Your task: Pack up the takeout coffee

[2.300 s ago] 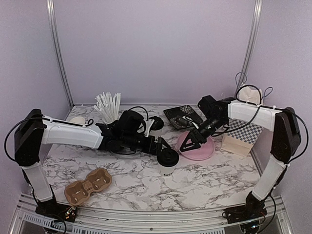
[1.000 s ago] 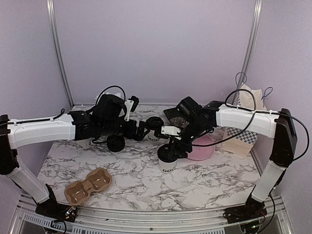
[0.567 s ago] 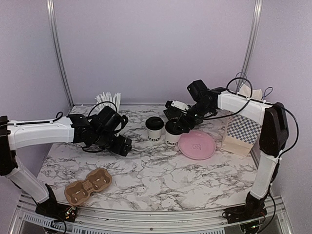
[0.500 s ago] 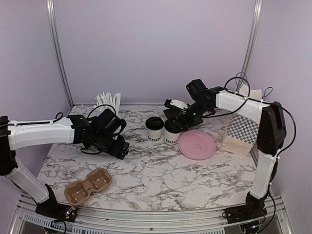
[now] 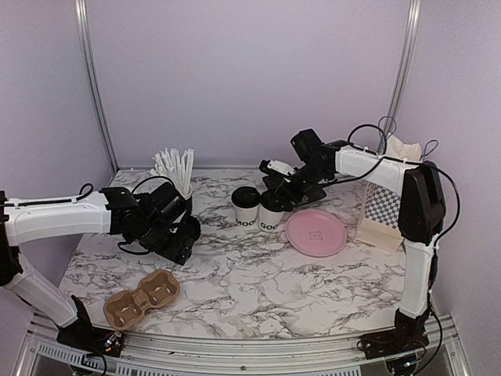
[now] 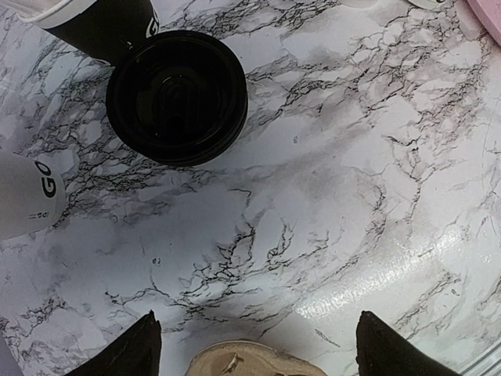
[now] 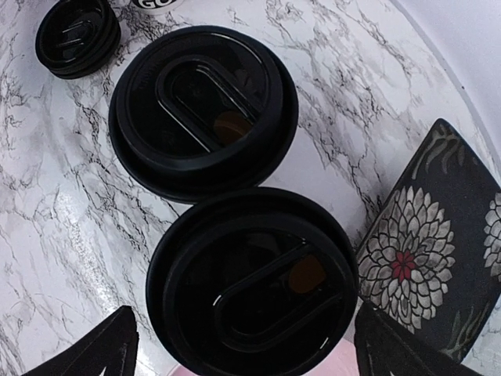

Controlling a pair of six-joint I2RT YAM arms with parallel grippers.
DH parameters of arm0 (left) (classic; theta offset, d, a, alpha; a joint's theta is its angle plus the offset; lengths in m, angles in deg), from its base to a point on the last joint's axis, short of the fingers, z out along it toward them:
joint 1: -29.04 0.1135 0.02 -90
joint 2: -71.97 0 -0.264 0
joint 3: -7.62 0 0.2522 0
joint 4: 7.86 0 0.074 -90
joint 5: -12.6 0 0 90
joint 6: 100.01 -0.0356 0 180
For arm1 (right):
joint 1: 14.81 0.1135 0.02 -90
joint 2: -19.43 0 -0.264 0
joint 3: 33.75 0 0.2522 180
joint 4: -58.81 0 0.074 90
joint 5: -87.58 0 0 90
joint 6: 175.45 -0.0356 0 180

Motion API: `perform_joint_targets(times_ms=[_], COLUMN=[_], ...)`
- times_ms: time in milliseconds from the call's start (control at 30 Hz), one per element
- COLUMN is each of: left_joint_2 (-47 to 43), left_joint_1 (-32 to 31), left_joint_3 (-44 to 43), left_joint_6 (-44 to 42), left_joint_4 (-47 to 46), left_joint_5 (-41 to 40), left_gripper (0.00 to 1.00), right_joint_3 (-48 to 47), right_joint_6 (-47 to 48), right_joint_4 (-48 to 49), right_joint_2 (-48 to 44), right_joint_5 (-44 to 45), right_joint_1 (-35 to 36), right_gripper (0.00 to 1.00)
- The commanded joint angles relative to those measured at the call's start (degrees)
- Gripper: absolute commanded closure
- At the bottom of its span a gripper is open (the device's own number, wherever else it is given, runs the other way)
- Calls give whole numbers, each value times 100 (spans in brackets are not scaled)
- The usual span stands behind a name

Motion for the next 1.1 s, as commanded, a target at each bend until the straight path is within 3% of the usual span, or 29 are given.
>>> perform_joint_targets(times_ms=[0, 333, 633, 767, 1067], left_joint_2=[175, 426, 595, 568, 429], left_joint_1=[32, 32, 32, 32, 32], left_joint_3=[-252, -742, -926, -853, -649], left_joint_6=[-101, -322, -372, -366, -407], left_joint_4=[188, -28, -422, -553, -753], left_joint_5=[-59, -95, 208, 194, 288], left_gripper=[13, 13, 15, 15, 16], right_joint_3=[-235, 13, 103, 438, 1533], right_joint_6=[-113, -127, -491, -728, -861], right_joint_4=[-207, -645, -444, -358, -427], right_joint_2=[-395, -1940, -3251, -3802, -4695], right_joint_5=[54, 439, 1169, 998, 1828], right_joint_1=[-18, -282, -2229, -3324, -4017], right_gripper=[4, 5, 17, 22, 29])
